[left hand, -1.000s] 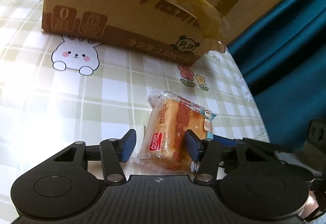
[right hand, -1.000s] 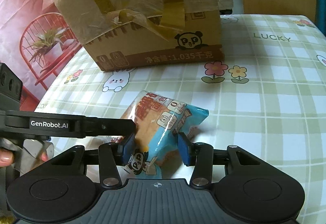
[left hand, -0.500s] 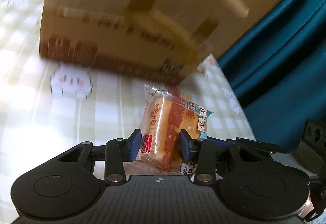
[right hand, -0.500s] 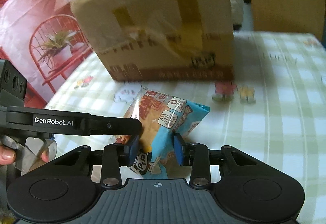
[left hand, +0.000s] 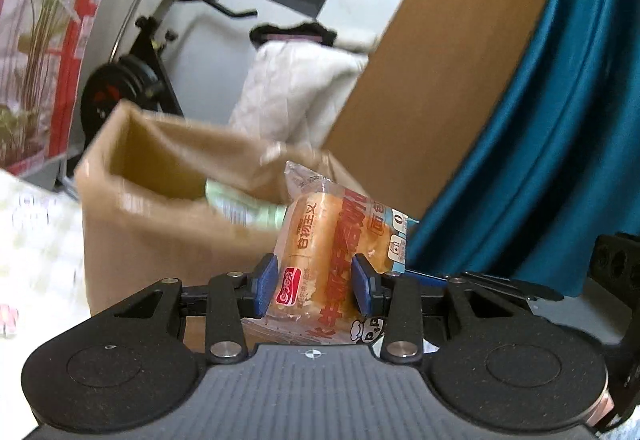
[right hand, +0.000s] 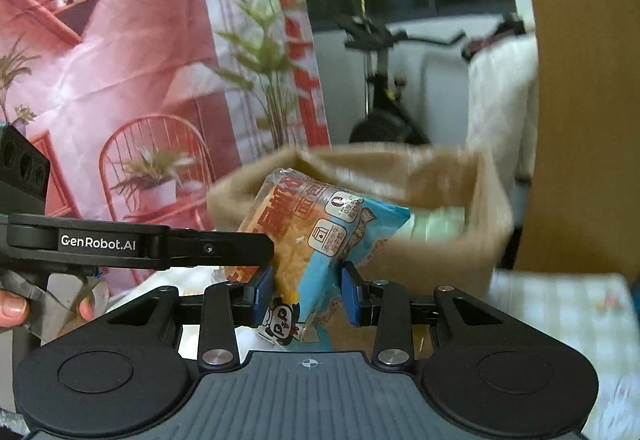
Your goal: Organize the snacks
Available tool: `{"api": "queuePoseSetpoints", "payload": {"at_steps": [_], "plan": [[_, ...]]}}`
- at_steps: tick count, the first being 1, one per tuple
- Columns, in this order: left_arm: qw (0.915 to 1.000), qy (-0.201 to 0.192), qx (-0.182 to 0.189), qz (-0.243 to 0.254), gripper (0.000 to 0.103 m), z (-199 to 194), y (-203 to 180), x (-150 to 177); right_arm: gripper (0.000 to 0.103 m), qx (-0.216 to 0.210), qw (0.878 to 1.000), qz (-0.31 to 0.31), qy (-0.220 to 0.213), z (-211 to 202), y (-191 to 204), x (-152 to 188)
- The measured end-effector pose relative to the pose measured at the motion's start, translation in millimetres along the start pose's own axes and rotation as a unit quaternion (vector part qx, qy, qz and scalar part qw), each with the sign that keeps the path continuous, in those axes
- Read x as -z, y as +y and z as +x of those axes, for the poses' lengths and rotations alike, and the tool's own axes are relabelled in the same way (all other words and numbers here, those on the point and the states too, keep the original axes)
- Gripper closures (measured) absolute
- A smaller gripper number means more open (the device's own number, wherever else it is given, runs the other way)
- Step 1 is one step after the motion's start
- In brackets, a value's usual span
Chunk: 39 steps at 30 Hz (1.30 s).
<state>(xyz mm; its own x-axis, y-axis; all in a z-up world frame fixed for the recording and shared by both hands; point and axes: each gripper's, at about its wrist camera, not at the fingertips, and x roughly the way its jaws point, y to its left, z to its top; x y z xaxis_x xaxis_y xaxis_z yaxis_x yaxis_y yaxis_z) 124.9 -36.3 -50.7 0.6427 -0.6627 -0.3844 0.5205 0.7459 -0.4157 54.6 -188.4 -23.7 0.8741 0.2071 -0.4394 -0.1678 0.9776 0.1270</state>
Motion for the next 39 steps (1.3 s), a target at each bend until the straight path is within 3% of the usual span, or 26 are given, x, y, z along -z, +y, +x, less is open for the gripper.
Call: {"api": "queuePoseSetpoints", "payload": {"at_steps": [5,10,17,30,39], "plan": [[0.9995,-0.023,-0.008,0.019,0.061,24,3,-39,0.070,0.012,0.999,-0.026,-0.024,24,-13,-44],[0.9998,-0.010,-0.008,0.013,0.061,63,12,-57,0.070,0.035,0.999,-0.034,-0.022,59,-31,-63],[0.9990,0.041,-0.016,-0.005,0.061,106,29,-56,0.070,0.050,0.999,-0.011,0.012,101,-56,-46],[0.9964,0.078,-0.032,0.000,0.059,118,39,-39,0.065,0.059,0.997,0.013,0.051,112,-66,-10],[0.9961,0.045,-0.069,0.032,0.036,88,32,-51,0.023,0.109,0.993,0.023,0.033,89,-63,-19]]}}
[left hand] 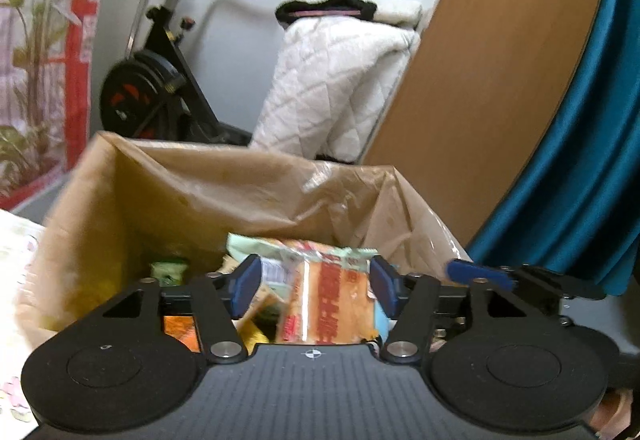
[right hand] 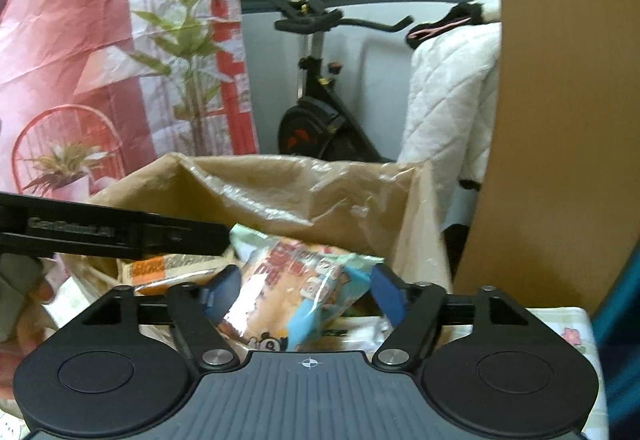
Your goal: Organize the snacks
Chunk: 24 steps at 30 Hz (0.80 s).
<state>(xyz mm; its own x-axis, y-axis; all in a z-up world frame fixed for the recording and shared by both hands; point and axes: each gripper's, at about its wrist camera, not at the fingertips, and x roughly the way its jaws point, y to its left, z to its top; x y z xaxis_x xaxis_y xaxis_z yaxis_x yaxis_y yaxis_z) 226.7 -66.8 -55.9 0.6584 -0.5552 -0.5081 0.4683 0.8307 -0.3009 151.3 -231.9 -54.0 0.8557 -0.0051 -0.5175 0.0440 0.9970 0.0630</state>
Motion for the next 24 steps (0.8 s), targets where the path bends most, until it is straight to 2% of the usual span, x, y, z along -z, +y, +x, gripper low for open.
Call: {"api": "queuePoseSetpoints", "payload": {"at_steps": [3,8,15,24], "plan": [[0.9996,-0.020,-0.019,0.009,0.026,-20,-2,-5,0.008,0.009,1.000,0.014,-0.019,-17,-1,-4],[0.9969,-0.050,-0.049,0.036,0.016,-57,-10,-10,0.002,0.028,0.998,0.031,-0.040,-48,4,-10],[0.9851,-0.100,-0.103,0.095,0.008,-112,-35,-8,0.001,0.026,0.996,0.043,-0.071,-93,17,-13],[0.9790,-0.133,-0.128,0.087,0.007,-159,-45,-1,0.001,0.026,0.993,0.038,-0.105,-145,34,-15]]}}
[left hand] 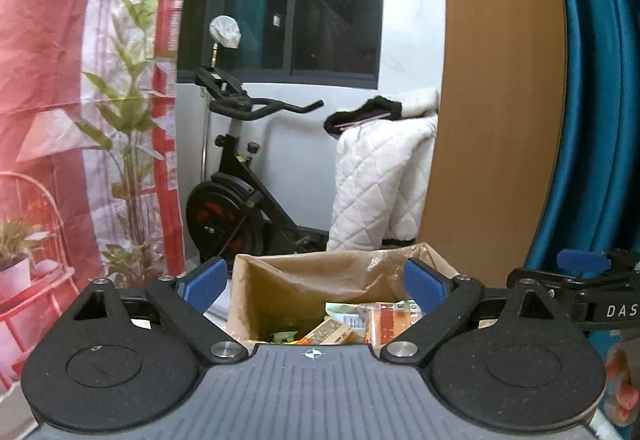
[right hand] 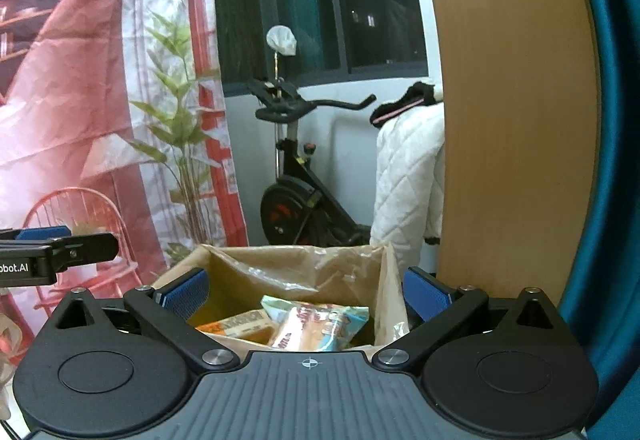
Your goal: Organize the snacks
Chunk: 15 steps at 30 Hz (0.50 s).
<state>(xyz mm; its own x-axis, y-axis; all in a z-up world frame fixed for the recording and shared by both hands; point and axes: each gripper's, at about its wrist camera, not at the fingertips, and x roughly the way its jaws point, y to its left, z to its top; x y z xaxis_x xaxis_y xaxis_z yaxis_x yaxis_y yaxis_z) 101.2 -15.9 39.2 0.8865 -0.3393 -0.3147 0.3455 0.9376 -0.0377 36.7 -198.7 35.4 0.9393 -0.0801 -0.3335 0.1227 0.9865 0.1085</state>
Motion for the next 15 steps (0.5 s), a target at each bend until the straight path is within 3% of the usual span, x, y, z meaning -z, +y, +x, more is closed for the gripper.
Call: {"api": "queuePoseSetpoints", "payload": {"at_steps": [15], "plan": [[0.9993,-0.021,-0.022,-0.021,0.006,-31,1,8,0.001,-0.002,1.000,-0.005,-0.002,-28,12,6]]}}
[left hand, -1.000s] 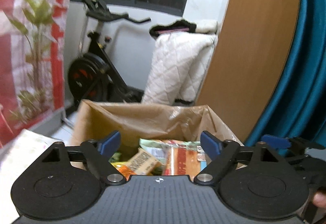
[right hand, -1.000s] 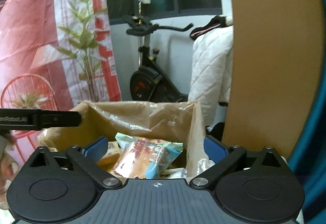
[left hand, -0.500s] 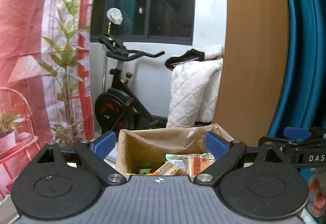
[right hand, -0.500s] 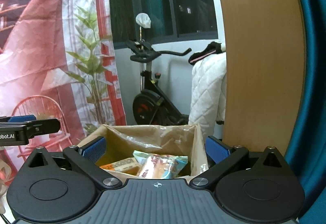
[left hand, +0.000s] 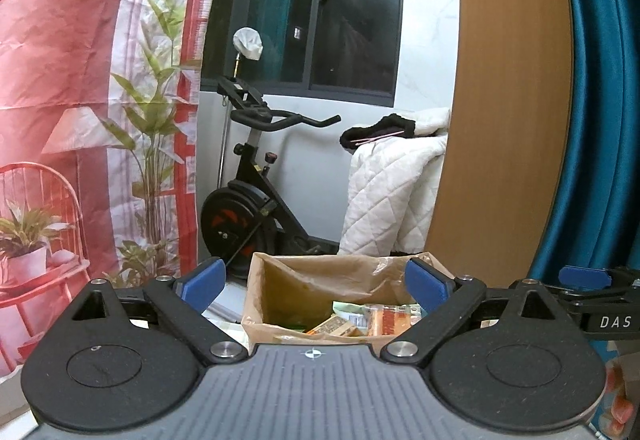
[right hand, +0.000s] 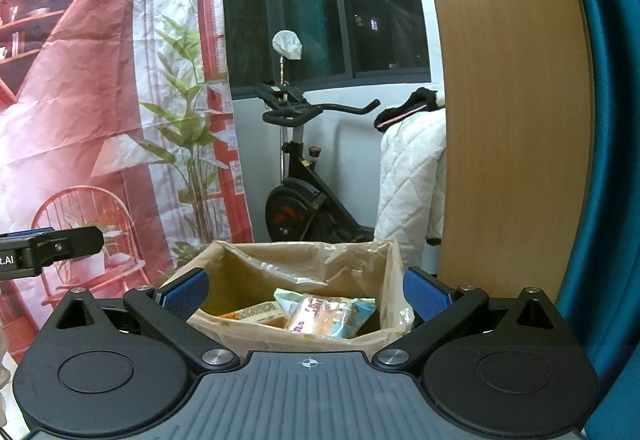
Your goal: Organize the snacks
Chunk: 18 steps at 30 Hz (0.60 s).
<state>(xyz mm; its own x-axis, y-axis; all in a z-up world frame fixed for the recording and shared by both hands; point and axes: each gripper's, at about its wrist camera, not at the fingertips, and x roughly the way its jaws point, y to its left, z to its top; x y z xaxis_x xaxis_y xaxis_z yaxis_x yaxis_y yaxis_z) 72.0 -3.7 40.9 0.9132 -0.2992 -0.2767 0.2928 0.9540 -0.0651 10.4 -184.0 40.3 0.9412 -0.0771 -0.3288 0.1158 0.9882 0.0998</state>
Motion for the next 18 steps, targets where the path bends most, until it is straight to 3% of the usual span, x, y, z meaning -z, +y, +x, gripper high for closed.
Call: {"api": "queuePoseSetpoints", "payload": {"at_steps": [18], "plan": [[0.9997,0.022,-0.011,-0.002,0.005,-4.0,2.0,2.0,0.001,0.006,1.000,0.000,0.001,-5.4,1.1,4.0]]}}
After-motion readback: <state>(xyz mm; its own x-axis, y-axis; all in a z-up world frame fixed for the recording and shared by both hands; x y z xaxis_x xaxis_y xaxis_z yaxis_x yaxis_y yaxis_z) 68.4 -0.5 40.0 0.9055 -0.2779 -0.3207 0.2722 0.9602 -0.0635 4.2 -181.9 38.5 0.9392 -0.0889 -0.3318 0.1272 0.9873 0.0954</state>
